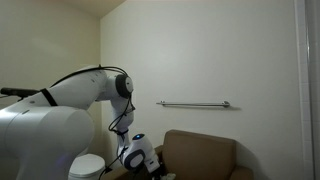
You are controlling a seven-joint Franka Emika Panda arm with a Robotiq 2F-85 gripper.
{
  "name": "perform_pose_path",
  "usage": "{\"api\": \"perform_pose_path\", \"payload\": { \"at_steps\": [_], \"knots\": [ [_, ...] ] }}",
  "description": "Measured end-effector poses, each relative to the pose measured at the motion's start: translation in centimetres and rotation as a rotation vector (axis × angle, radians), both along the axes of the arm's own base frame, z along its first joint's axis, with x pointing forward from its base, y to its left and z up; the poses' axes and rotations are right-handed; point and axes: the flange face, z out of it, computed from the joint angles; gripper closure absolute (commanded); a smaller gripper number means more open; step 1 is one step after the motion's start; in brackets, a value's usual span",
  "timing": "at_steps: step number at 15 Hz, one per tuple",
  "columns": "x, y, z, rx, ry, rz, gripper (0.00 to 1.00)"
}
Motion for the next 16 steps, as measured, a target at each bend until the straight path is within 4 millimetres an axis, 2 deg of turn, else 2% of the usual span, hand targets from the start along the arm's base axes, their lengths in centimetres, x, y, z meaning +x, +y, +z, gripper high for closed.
{"api": "perform_pose_path", "payload": {
  "at_steps": [3, 5, 11, 13, 16],
  "knots": [
    [0.3, -1.3, 0.0, 0.037, 0.015, 0.003, 0.14],
    [-0.3, -2.0, -0.5, 0.078, 0.045, -0.001, 0.01],
    [-3.1, -3.6, -2.5, 0.235, 0.143, 0.035, 0.00],
    [-3.3, -4.3, -2.6, 0.254, 0.148, 0.028, 0.00],
    [-3.3, -4.0, -2.6, 0.259, 0.149, 0.034, 0.00]
  ]
}}
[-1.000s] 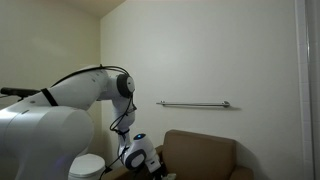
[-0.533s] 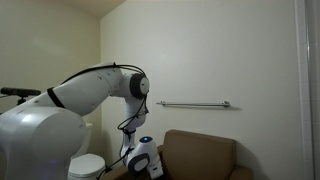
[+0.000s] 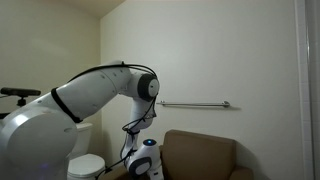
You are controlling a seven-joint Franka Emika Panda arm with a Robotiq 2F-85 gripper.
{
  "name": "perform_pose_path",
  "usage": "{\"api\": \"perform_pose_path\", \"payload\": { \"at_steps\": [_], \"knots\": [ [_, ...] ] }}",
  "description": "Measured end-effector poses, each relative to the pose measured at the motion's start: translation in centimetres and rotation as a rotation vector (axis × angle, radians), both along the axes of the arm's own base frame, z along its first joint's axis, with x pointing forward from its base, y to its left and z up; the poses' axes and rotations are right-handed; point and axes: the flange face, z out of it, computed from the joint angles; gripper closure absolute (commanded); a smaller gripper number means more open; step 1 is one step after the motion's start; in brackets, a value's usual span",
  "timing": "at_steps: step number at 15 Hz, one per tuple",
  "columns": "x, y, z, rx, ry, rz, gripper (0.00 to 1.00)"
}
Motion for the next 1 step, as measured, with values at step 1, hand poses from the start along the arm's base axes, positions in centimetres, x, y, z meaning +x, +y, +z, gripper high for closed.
{"api": "perform_pose_path", "payload": {
  "at_steps": [1],
  "knots": [
    [-0.01, 0.15, 0.01, 0.001, 0.000, 0.003, 0.00]
  ]
}}
